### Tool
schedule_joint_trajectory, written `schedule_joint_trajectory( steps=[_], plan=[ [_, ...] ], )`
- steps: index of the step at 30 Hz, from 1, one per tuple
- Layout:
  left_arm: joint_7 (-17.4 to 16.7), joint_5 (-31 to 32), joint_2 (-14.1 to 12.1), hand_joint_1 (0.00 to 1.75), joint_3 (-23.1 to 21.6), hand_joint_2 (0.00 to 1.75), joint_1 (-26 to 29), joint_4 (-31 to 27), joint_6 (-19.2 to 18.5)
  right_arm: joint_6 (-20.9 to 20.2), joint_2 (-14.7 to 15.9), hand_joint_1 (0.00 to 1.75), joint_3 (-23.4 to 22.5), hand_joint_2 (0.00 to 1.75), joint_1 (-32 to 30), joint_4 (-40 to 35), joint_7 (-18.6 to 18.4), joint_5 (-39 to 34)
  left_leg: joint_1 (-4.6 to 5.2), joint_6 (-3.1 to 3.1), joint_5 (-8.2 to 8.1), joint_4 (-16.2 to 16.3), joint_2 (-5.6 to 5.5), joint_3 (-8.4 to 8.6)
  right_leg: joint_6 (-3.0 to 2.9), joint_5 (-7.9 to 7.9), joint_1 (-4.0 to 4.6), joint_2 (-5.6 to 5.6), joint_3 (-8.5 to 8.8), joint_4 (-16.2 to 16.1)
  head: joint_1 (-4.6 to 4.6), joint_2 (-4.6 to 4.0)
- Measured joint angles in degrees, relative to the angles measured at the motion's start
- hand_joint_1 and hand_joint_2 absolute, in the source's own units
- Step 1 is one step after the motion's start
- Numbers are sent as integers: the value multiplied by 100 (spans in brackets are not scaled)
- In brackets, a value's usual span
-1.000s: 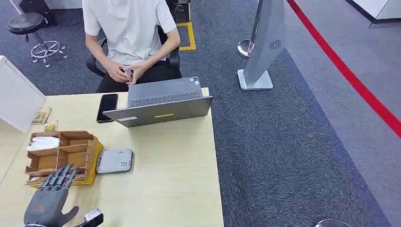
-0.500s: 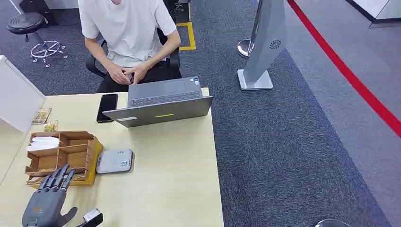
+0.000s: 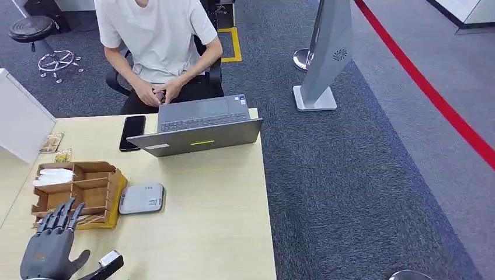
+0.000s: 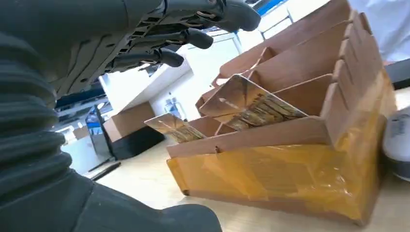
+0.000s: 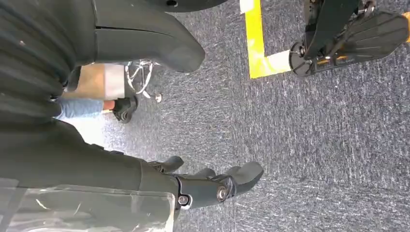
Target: Pass the card to the sensor for recognition and then transmit it.
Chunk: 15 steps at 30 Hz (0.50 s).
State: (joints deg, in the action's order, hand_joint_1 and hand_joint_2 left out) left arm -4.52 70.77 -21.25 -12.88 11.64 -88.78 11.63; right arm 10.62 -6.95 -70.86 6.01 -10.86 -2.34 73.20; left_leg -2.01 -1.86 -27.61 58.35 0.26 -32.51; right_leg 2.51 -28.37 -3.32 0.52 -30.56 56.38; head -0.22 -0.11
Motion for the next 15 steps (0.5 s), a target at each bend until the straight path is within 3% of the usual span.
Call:
schedule_joint_trajectory(
  steps=[15],
  plan=[
    [63,96,324,0,400,175,-196,212,105,-24,15,0,90,175,0,0,0,50,0,0,0,0,0,0,0,0,0,0,0,0,-2,0]
  ],
)
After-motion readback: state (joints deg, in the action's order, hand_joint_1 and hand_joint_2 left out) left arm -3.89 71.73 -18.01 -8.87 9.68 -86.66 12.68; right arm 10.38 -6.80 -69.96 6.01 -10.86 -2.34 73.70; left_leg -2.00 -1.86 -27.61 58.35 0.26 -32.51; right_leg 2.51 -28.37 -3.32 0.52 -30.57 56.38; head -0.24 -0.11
